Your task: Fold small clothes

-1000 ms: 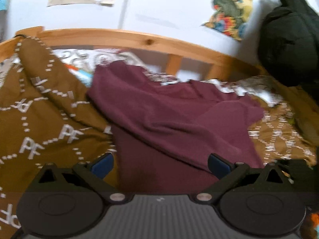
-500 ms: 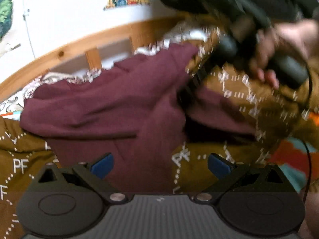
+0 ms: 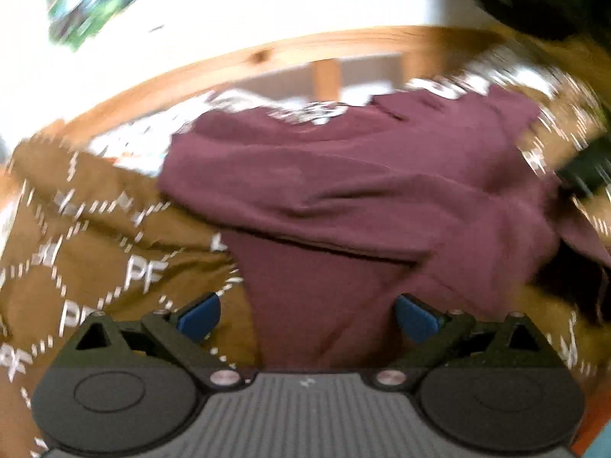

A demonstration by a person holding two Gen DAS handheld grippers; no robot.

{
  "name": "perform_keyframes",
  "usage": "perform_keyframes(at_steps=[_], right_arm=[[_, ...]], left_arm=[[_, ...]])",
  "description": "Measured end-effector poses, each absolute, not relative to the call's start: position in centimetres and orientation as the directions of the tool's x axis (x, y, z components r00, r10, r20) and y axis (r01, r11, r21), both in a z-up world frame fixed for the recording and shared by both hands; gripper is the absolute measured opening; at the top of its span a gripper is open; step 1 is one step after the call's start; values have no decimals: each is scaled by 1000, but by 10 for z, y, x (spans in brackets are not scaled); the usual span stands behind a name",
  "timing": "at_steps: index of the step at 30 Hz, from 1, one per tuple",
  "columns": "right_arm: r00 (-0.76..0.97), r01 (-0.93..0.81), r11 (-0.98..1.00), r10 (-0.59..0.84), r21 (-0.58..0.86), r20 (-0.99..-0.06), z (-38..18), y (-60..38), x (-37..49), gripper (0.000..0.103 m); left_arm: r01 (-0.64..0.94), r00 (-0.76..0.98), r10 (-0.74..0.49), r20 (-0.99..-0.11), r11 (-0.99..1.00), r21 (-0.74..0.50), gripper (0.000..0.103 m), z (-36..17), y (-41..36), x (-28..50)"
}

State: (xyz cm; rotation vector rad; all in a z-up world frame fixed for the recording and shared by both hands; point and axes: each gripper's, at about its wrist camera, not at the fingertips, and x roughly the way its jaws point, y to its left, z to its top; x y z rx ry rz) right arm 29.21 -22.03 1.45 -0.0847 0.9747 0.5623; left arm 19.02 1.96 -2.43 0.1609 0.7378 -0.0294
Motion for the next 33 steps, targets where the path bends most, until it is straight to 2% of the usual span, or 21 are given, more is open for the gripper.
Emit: perform_keyframes(at_steps=[2, 4, 7, 10, 11, 12, 13, 14, 15, 20, 23, 24, 28, 33], right_arm=[[455, -495, 860, 377, 122, -807, 15, -222, 282, 81], [471, -524, 849, 362, 75, -805, 15, -222, 270, 84], [512, -569, 821, 316, -39, -799, 15, -216, 254, 86], [545, -584, 809, 325, -73, -773, 23, -217, 248, 79], [545, -588, 807, 341, -59, -766, 27, -217, 248, 68], [544, -592, 805, 352, -51, -761, 30, -217, 248, 53], [541, -599, 800, 363, -45, -759, 32, -216, 250, 45], [537, -601, 799, 370, -36, -758, 33, -213, 253, 31], [530, -600, 800, 380, -19, -758, 34, -212, 256, 25], [472, -517, 828, 488, 218, -734, 47, -222, 281, 23], [401, -414, 807, 577, 421, -712, 52, -234, 300, 23], [392, -394, 802, 589, 449, -707, 53, -236, 303, 23], [388, -368, 805, 587, 465, -710, 52, -235, 304, 23], [379, -356, 811, 579, 464, -722, 45, -236, 301, 23]], left_arm=[[43, 720, -8, -694, 999, 33, 100, -23, 37, 199], [39, 710, -73, -701, 997, -65, 100, -21, 48, 201], [106, 726, -168, -666, 985, -134, 100, -15, 45, 190], [215, 736, -259, -625, 966, -147, 101, -11, 30, 179], [248, 733, -281, -619, 958, -142, 101, -11, 23, 175], [287, 730, -302, -613, 949, -126, 101, -12, 14, 170], [319, 728, -315, -609, 942, -107, 102, -12, 7, 165], [343, 726, -321, -608, 936, -85, 102, -13, 1, 161], [367, 728, -321, -606, 929, -51, 102, -15, -9, 157], [413, 741, -264, -618, 904, 109, 102, -26, -46, 142], [387, 752, -172, -636, 897, 215, 102, -39, -66, 146], [390, 751, -156, -641, 889, 241, 102, -44, -70, 150], [387, 749, -64, -659, 850, 358, 102, -63, -85, 162], [405, 720, -19, -694, 823, 399, 100, -78, -86, 165]])
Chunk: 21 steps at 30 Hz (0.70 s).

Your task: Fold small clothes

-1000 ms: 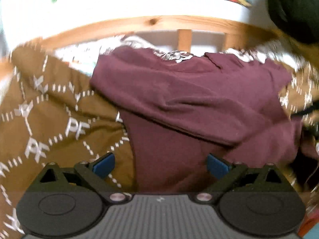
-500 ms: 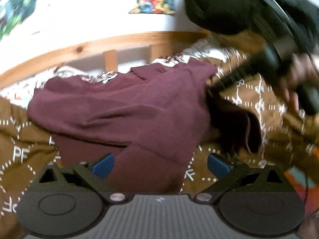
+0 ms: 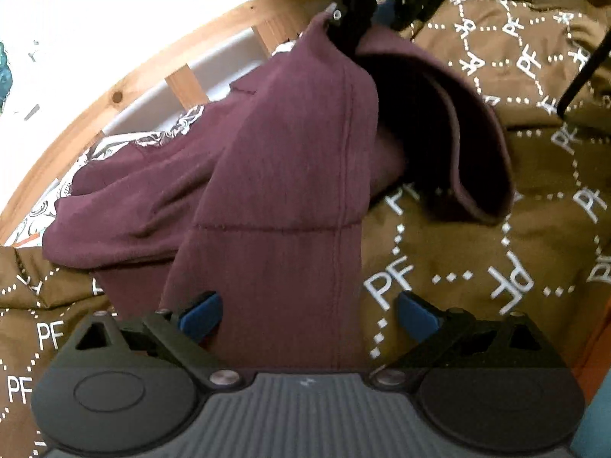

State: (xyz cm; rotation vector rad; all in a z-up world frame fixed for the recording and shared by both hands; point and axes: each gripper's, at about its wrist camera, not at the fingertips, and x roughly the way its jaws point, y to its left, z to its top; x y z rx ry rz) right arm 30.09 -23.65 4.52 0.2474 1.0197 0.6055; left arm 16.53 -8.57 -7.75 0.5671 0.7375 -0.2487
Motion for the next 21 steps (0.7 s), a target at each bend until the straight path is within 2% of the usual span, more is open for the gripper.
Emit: perform_keyframes(at_steps=[2, 5, 6, 7, 9, 10, 13, 15, 17, 21], right_arm=[[381, -359, 814, 574, 456, -725, 45, -237, 301, 23], [385, -356, 816, 572, 456, -724, 44, -237, 302, 23], [386, -357, 816, 571, 454, -724, 44, -238, 303, 23], [388, -358, 819, 567, 448, -727, 43, -238, 303, 23], [393, -363, 826, 555, 430, -733, 41, -237, 303, 23], [395, -363, 832, 545, 419, -740, 39, -237, 303, 24], [412, -377, 856, 497, 353, -764, 33, -237, 301, 37], [431, -397, 873, 449, 282, -783, 29, -237, 296, 57], [447, -408, 886, 405, 221, -798, 25, -240, 289, 66], [441, -442, 886, 353, 143, -825, 18, -247, 265, 70]], left_arm=[[406, 716, -13, -698, 821, 401, 96, -77, -84, 165], [399, 706, 12, -708, 819, 412, 75, -77, -79, 166], [396, 702, 19, -712, 820, 412, 64, -76, -77, 166], [390, 694, 23, -720, 829, 402, 45, -75, -73, 168], [354, 682, 31, -731, 860, 367, 27, -71, -61, 174], [334, 674, 20, -738, 883, 329, 25, -67, -53, 178], [287, 641, -25, -767, 935, 209, 25, -59, -30, 189], [278, 619, -46, -784, 946, 164, 25, -59, -22, 194], [280, 611, -57, -789, 949, 148, 25, -59, -20, 195], [287, 614, -47, -788, 943, 168, 25, -60, -23, 192]])
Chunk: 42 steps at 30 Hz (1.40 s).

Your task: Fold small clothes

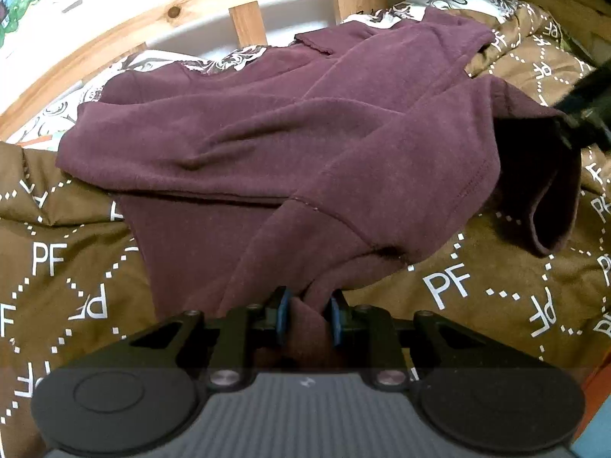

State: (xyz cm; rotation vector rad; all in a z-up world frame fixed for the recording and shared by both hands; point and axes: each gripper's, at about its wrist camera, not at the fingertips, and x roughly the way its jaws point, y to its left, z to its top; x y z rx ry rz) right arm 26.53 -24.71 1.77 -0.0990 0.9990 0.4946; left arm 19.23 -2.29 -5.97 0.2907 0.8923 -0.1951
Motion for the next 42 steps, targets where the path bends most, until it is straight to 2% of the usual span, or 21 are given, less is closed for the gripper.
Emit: perform_keyframes(at_steps=[4, 5, 7, 8, 9, 10, 12, 15, 18, 22, 26, 28, 33, 34, 36, 38, 40, 41, 42], right_arm=[[458, -523, 852, 309, 29, -833, 10, -245, 235, 71], [479, -536, 844, 298, -6, -826, 9, -243, 229, 68], [509, -546, 837, 305, -28, -805, 9, -241, 223, 52], [521, -539, 842, 320, -15, -791, 11, -242, 223, 37], [534, -528, 850, 331, -1, -778, 13, -242, 224, 23], [548, -516, 856, 340, 11, -764, 17, -242, 226, 18], [564, -498, 865, 372, 55, -737, 25, -247, 230, 6], [563, -464, 871, 433, 165, -704, 38, -255, 243, 6], [563, -447, 863, 476, 236, -675, 48, -262, 252, 6], [567, -444, 850, 512, 284, -646, 58, -270, 254, 6], [577, -446, 847, 520, 290, -630, 61, -279, 249, 6], [587, -443, 850, 515, 285, -625, 61, -284, 247, 5], [615, -417, 866, 493, 277, -616, 60, -296, 249, 5], [619, -414, 866, 493, 278, -612, 61, -296, 250, 5], [625, -421, 865, 495, 274, -603, 63, -296, 250, 5], [627, -434, 861, 500, 266, -597, 66, -294, 248, 5], [629, -444, 857, 507, 263, -589, 69, -290, 246, 5], [633, -449, 856, 508, 258, -584, 72, -288, 244, 5], [636, -453, 854, 510, 255, -579, 73, -287, 242, 5]], left_arm=[[283, 610, -55, -790, 947, 153, 25, -59, -22, 193], [281, 610, -63, -790, 949, 141, 26, -58, -21, 194], [280, 617, -93, -781, 954, 108, 32, -55, -20, 192], [288, 628, -113, -770, 953, 95, 36, -52, -20, 188], [302, 640, -135, -756, 949, 87, 50, -50, -22, 185], [317, 657, -153, -738, 945, 86, 65, -47, -25, 180], [353, 702, -182, -689, 928, 115, 79, -42, -38, 168], [401, 734, -162, -660, 887, 228, 82, -43, -70, 162], [364, 775, -67, -629, 860, 357, 82, -50, -106, 171], [257, 776, 32, -630, 896, 362, 82, -55, -127, 200], [199, 775, 39, -631, 932, 303, 78, -49, -120, 211], [199, 782, 42, -622, 929, 313, 73, -46, -114, 207], [208, 801, 51, -597, 911, 357, 72, -33, -93, 188], [195, 803, 67, -592, 909, 367, 66, -29, -90, 186], [183, 805, 78, -588, 910, 371, 61, -22, -81, 184], [176, 801, 68, -595, 923, 342, 49, -13, -73, 180], [171, 796, 69, -601, 928, 332, 32, -7, -66, 179], [167, 796, 67, -601, 931, 326, 27, -3, -63, 179], [166, 798, 57, -600, 936, 309, 17, 1, -59, 177]])
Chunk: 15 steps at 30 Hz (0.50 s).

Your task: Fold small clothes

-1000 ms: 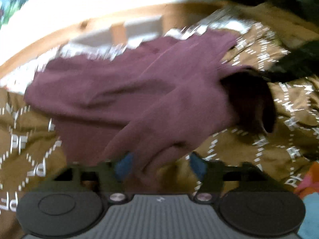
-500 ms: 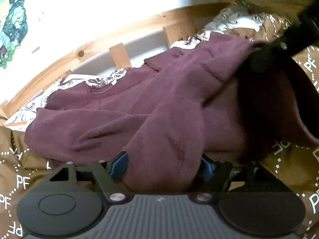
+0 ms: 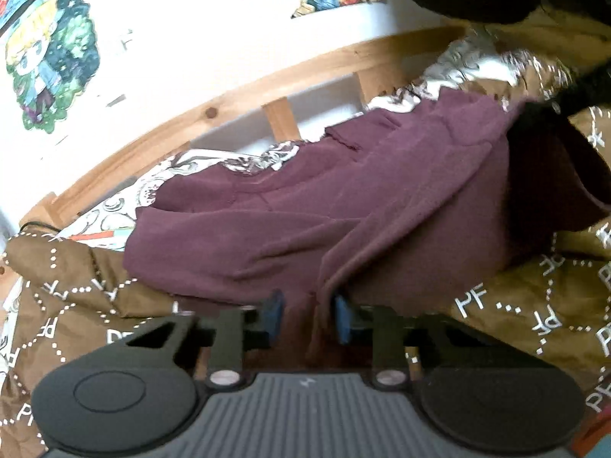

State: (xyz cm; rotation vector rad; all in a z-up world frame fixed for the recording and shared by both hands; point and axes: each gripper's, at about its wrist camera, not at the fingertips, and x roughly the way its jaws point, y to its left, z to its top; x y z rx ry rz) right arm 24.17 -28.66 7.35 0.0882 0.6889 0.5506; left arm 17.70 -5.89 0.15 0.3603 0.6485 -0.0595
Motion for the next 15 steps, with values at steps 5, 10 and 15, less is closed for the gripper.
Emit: perform_keyframes(at_steps=[5, 10, 15], right_arm=[[622, -489, 840, 526, 236, -581, 82, -282, 221, 5], [607, -549, 817, 533, 174, -589, 92, -286, 187, 5], [573, -580, 798, 541, 161, -616, 96, -292, 147, 5]], left_arm=[[208, 793, -42, -608, 956, 205, 3, 21, -42, 158], [287, 804, -110, -585, 932, 220, 2, 38, -36, 122], [356, 803, -159, -574, 901, 249, 1, 50, -35, 81]])
